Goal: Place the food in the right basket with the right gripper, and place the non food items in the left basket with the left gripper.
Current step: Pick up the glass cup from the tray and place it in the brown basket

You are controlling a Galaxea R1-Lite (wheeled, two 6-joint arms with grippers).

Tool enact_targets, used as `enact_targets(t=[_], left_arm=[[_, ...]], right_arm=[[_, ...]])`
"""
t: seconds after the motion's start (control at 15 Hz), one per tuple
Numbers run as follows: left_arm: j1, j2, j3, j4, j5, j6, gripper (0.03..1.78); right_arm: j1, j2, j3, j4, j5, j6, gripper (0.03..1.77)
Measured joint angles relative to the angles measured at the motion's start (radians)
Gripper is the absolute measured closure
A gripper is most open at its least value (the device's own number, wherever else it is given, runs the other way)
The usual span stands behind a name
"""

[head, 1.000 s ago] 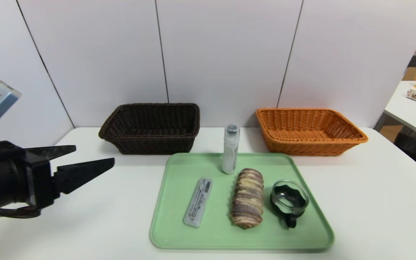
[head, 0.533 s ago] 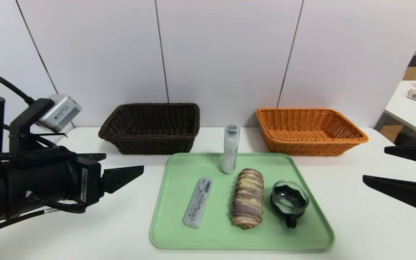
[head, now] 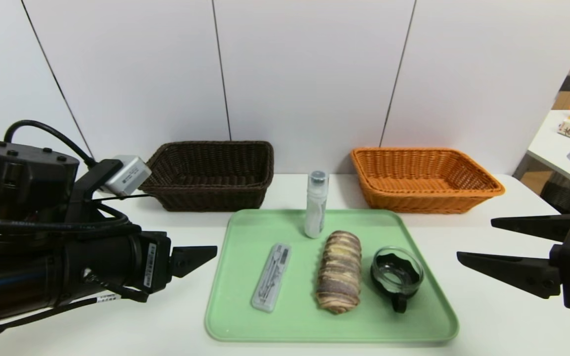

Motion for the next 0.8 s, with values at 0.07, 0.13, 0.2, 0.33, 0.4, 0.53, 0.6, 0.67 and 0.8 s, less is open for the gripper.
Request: enact_targets(t=[0.07,0.13,0.2,0.33,0.4,0.53,0.6,0.67,0.8], left_arm=[[-0.006,0.013,0.000,-0.001,0.000,-0.007,0.12],[-0.011,0.026,-0.002,-0.001,0.000,-0.009,0.12],[-0.015,0.040,-0.006,-0.001,0.000,-0.013,0.12],[-0.030,0.061,-0.020,-0.001,0.000,-0.028,0.12],[-0.039,0.070,-0.025,-0.001,0.001,-0.031,0.12],[-0.053,0.083,-0.028,0.001,0.015,-0.042,0.12],[-0.056,0.088,-0.028,0.001,0.018,-0.046,0.12],[-0.059,0.091,-0.029,0.000,0.019,-0.046,0.12],[-0.064,0.101,-0.032,0.000,0.021,-0.047,0.12]], right_arm=[[0.001,0.010,0.000,0.000,-0.009,0.002,0.10],[0.002,0.019,0.000,-0.001,-0.015,0.006,0.10],[0.003,0.027,0.000,0.000,-0.018,0.007,0.10],[0.004,0.042,-0.003,0.006,-0.022,0.009,0.10],[0.004,0.049,-0.003,0.009,-0.031,0.015,0.10],[0.015,0.067,-0.005,0.010,-0.064,0.052,0.10],[0.022,0.077,-0.006,0.010,-0.083,0.064,0.10],[0.029,0.089,-0.008,0.011,-0.094,0.067,0.10],[0.039,0.113,-0.023,0.028,-0.105,0.071,0.10]])
